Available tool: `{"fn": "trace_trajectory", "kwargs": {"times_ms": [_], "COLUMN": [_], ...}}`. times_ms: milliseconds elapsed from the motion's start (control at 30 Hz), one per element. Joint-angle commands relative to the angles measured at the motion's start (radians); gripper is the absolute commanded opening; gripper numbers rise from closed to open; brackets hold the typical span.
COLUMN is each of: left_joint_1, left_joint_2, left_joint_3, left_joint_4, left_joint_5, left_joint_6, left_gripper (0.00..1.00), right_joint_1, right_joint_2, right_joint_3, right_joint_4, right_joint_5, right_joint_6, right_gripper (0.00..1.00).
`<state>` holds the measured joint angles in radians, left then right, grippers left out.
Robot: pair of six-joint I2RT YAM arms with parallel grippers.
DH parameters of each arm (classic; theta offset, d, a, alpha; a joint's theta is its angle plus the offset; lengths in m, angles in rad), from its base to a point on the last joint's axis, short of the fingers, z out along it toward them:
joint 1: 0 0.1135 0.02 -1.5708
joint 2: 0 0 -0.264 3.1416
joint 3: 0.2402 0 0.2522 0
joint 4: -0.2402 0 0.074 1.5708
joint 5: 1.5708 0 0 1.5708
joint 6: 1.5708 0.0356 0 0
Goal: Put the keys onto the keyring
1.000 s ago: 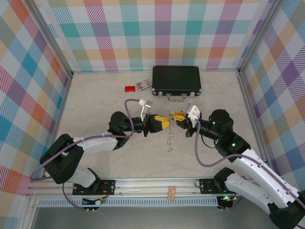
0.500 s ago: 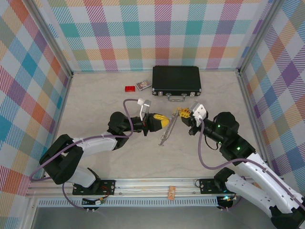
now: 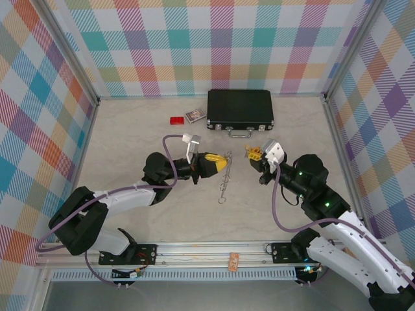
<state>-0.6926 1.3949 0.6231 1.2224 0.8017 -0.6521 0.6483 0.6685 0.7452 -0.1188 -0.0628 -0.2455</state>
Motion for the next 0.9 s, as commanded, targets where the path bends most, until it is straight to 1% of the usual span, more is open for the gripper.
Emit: {"fn": "trace_trajectory", "kwargs": {"times_ms": [0, 100, 200, 333, 367, 400, 600, 733, 800, 867], "left_joint_1": [0.015, 0.024, 0.034, 0.038, 0.038, 0.039, 0.042, 0.042, 0.044, 0.044], "left_joint_2": [-0.05, -0.087, -0.134, -0.204, -0.224, -0.244, -0.367, -0.417, -0.428, -0.428], "left_joint_3": [-0.019, -0.034, -0.047, -0.055, -0.063, -0.071, -0.118, -0.149, -0.162, -0.166], "left_joint_4": [-0.02, -0.097, -0.181, -0.33, -0.36, -0.391, -0.543, -0.577, -0.578, -0.585], "left_joint_5": [-0.039, -0.075, -0.113, -0.17, -0.198, -0.226, -0.387, -0.422, -0.41, -0.403], "left_joint_6": [0.06, 0.121, 0.183, 0.276, 0.298, 0.322, 0.434, 0.475, 0.493, 0.5], "left_gripper": [0.0, 0.0, 0.0, 0.0, 0.0, 0.0, 0.0, 0.0, 0.0, 0.0], "right_joint_1": [0.001, -0.001, -0.003, -0.003, -0.003, -0.003, -0.003, -0.003, -0.003, -0.003], "right_joint_2": [0.022, 0.068, 0.128, 0.215, 0.241, 0.265, 0.436, 0.559, 0.621, 0.652], "right_joint_3": [-0.009, -0.003, 0.003, 0.002, 0.001, -0.001, 0.013, 0.046, 0.074, 0.09], "right_joint_4": [-0.074, -0.164, -0.25, -0.323, -0.335, -0.345, -0.386, -0.406, -0.416, -0.408], "right_joint_5": [0.028, 0.028, -0.004, -0.033, -0.033, -0.032, -0.052, -0.058, -0.065, -0.072], "right_joint_6": [0.036, 0.077, 0.11, 0.14, 0.14, 0.174, 0.196, 0.214, 0.213, 0.219], "right_gripper": [0.0, 0.0, 0.0, 0.0, 0.0, 0.0, 0.0, 0.0, 0.0, 0.01]}}
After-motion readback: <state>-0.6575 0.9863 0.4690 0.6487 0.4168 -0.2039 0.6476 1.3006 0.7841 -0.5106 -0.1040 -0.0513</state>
